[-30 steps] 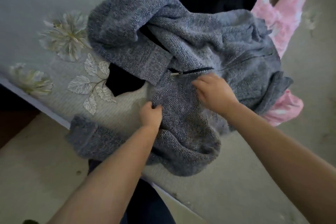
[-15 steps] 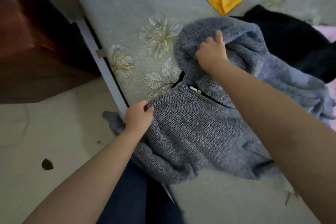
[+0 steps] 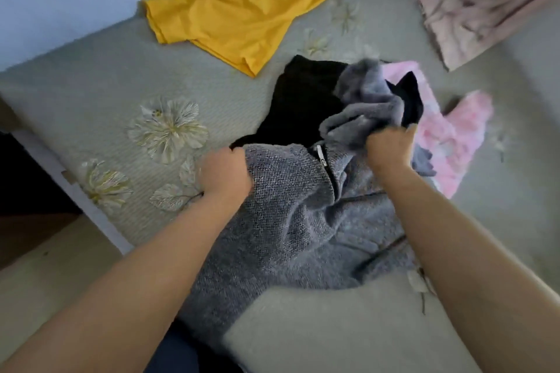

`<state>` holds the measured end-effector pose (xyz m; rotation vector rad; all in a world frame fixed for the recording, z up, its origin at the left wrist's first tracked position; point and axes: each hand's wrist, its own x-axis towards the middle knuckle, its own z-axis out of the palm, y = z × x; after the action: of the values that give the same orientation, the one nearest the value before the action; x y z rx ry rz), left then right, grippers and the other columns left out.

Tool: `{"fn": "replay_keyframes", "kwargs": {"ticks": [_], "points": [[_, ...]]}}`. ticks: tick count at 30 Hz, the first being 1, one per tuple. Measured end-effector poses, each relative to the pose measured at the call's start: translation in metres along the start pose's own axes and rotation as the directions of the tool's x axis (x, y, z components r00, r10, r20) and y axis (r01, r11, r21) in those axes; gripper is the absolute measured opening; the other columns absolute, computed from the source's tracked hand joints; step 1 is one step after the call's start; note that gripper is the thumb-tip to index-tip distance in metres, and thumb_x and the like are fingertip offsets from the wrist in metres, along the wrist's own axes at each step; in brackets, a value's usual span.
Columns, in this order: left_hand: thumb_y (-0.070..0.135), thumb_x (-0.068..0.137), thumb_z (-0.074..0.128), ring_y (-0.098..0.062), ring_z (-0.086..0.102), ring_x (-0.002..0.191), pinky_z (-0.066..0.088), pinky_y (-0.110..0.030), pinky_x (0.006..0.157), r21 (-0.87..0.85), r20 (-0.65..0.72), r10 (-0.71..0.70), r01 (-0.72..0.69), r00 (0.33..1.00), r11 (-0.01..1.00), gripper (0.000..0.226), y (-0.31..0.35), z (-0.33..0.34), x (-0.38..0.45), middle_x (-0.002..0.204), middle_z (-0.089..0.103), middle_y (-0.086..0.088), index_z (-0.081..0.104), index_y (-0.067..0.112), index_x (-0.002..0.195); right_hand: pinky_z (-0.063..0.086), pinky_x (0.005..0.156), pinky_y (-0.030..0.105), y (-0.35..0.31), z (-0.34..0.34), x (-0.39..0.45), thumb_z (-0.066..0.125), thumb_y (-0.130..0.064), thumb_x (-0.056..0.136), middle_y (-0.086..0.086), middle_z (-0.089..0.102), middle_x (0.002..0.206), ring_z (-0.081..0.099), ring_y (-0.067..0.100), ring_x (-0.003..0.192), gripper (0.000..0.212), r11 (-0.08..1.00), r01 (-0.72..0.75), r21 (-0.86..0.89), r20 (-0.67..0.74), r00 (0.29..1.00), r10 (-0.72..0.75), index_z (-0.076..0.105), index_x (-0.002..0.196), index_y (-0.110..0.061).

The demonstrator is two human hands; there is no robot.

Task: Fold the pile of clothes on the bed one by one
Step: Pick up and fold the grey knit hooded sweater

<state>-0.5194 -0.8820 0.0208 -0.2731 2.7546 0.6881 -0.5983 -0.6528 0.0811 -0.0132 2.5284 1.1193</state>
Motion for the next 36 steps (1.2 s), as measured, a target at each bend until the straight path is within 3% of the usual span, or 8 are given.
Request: {"fn": "replay_keyframes", "kwargs": {"ticks": [4, 7, 11, 14, 18, 27, 31, 36], "points": [[0.006, 0.088, 0.047, -0.027, 0.055, 0.106, 0.042, -0.035, 0.086, 0.33, 0.245, 0.045, -0.127, 0.968, 0.935, 0.024, 0.009, 0.025, -0.018, 0.114, 0.058, -0.009, 0.055, 0.007, 0.11, 0.044, 0.078, 0.033, 0.019, 0.034, -0.031, 0.043, -0.015, 0.092, 0.009, 0.058, 0.118, 0.056, 0.025, 0.102, 0.031, 0.956, -0.278, 0.09, 0.517, 0.834, 0.193, 0.055, 0.119, -0.009], [0.006, 0.09, 0.043, -0.026, 0.054, 0.106, 0.043, -0.034, 0.081, 0.367, 0.267, 0.106, -0.202, 0.958, 0.908, 0.023, 0.008, 0.037, -0.032, 0.112, 0.059, -0.008, 0.057, 0.009, 0.108, 0.048, 0.065, 0.029, -0.002, 0.023, -0.047, 0.04, -0.025, 0.096, 0.008, 0.06, 0.09, 0.056, 0.02, 0.069, 0.033, 0.941, -0.064, 0.333, 0.724, 0.657, -0.212, 0.057, 0.11, 0.0], [0.018, 0.093, 0.044, -0.027, 0.049, 0.106, 0.04, -0.034, 0.08, 0.229, 0.129, 0.08, -0.108, 0.988, 0.968, 0.023, -0.007, 0.041, -0.036, 0.114, 0.052, -0.009, 0.045, 0.009, 0.114, 0.041, 0.053, 0.025, -0.036, -0.013, -0.031, 0.039, -0.024, 0.096, 0.001, 0.047, 0.06, 0.047, 0.018, 0.056, 0.04, 0.761, 0.272, 0.59, 0.153, 0.887, -0.435, 0.048, 0.06, -0.008], [0.027, 0.093, 0.045, -0.026, 0.049, 0.105, 0.041, -0.033, 0.08, 0.152, 0.03, 0.107, -0.11, 0.994, 0.982, 0.035, -0.016, 0.043, -0.028, 0.117, 0.05, -0.009, 0.042, 0.01, 0.124, 0.04, 0.089, 0.042, -0.058, -0.028, -0.003, 0.046, -0.014, 0.09, 0.009, 0.052, 0.112, 0.046, 0.025, 0.109, 0.026, 0.776, 0.454, 0.438, -0.255, 0.89, -0.377, 0.053, 0.114, -0.009], [0.016, 0.095, 0.038, -0.027, 0.037, 0.123, 0.037, -0.035, 0.093, 0.177, 0.121, 0.153, -0.173, 0.981, 0.969, 0.04, -0.018, 0.05, -0.008, 0.14, 0.034, -0.01, 0.041, 0.017, 0.134, -0.003, 0.112, 0.053, -0.077, -0.031, 0.022, 0.047, -0.014, 0.088, 0.001, 0.061, 0.096, 0.051, 0.023, 0.11, 0.028, 0.866, 0.488, 0.105, -0.026, 0.872, -0.488, 0.059, 0.112, -0.017], [0.015, 0.093, 0.038, -0.026, 0.049, 0.107, 0.041, -0.034, 0.084, 0.176, 0.393, 0.167, -0.252, 0.904, 0.952, 0.024, -0.021, 0.067, -0.044, 0.112, 0.055, -0.007, 0.048, 0.012, 0.114, 0.034, 0.058, 0.024, -0.046, 0.022, -0.034, 0.049, -0.012, 0.088, -0.002, 0.048, 0.064, 0.049, 0.021, 0.069, 0.032, 0.684, 0.528, 0.503, 0.246, 0.671, -0.699, 0.04, 0.058, -0.018], [0.032, 0.097, 0.036, -0.026, 0.058, 0.08, 0.038, -0.032, 0.054, -0.026, 0.17, -0.038, 0.043, 0.985, 0.999, 0.025, -0.017, 0.071, -0.027, 0.089, 0.061, -0.008, 0.041, 0.008, 0.101, 0.045, 0.075, 0.029, -0.026, 0.021, 0.016, 0.055, -0.022, 0.09, 0.007, 0.058, 0.108, 0.058, 0.026, 0.101, 0.024, 0.701, 0.301, 0.647, -0.06, 0.936, -0.346, 0.06, 0.109, -0.009], [0.035, 0.094, 0.044, -0.032, 0.058, 0.09, 0.036, -0.033, 0.057, -0.11, 0.211, -0.229, 0.256, 0.95, 0.96, 0.034, -0.01, 0.077, -0.02, 0.107, 0.053, -0.015, 0.039, 0.005, 0.111, 0.047, 0.079, 0.037, -0.049, 0.023, 0.035, 0.053, -0.022, 0.089, 0.006, 0.037, 0.14, 0.051, 0.028, 0.116, 0.057, 0.858, 0.41, 0.308, 0.152, 0.869, -0.47, 0.029, 0.141, -0.022]]}}
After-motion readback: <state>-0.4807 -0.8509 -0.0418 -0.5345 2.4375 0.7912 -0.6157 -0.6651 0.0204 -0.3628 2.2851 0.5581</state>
